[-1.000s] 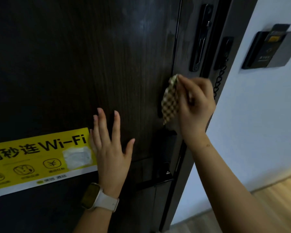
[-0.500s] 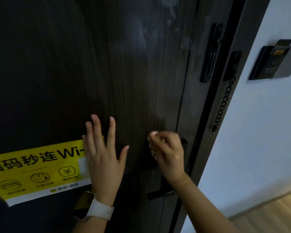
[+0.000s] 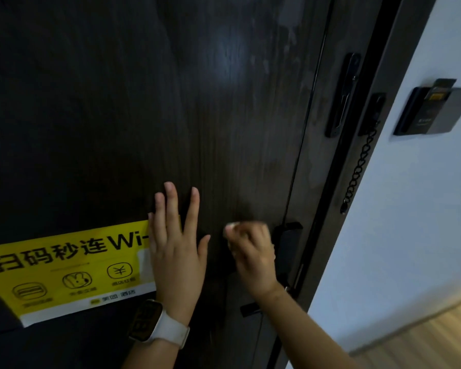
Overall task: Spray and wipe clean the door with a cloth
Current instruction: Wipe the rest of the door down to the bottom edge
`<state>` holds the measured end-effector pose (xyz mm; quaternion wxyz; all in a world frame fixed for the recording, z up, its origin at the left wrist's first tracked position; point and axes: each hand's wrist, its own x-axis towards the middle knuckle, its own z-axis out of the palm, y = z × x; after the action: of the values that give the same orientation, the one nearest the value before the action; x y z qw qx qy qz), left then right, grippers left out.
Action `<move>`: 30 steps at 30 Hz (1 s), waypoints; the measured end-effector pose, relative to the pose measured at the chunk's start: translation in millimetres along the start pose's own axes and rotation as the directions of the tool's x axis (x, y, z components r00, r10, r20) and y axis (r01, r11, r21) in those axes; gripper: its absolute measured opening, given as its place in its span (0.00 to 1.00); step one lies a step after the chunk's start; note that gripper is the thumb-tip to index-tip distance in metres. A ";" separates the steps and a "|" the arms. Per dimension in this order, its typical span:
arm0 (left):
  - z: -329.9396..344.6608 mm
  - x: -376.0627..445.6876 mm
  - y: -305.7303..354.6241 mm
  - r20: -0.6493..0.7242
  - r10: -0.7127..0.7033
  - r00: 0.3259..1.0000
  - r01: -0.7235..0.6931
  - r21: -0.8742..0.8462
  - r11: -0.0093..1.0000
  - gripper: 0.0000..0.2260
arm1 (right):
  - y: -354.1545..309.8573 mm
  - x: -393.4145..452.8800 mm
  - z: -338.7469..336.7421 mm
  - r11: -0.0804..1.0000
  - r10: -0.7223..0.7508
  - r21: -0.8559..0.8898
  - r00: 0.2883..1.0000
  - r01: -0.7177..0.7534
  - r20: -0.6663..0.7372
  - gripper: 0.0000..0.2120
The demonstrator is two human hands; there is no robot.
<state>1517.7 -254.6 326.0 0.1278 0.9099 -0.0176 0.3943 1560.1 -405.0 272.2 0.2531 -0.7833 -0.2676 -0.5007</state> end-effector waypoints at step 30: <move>-16.9 -3.4 -91.5 -0.006 0.124 0.992 -0.124 0.018 0.992 0.39 | -65.7 82.7 4.5 0.998 0.055 0.013 0.983 -0.054 -0.177 0.10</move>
<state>1515.5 -162.3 314.6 0.0951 0.9067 -0.0702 0.4048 1548.2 -340.5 355.0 0.2925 -0.7417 -0.2245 -0.5602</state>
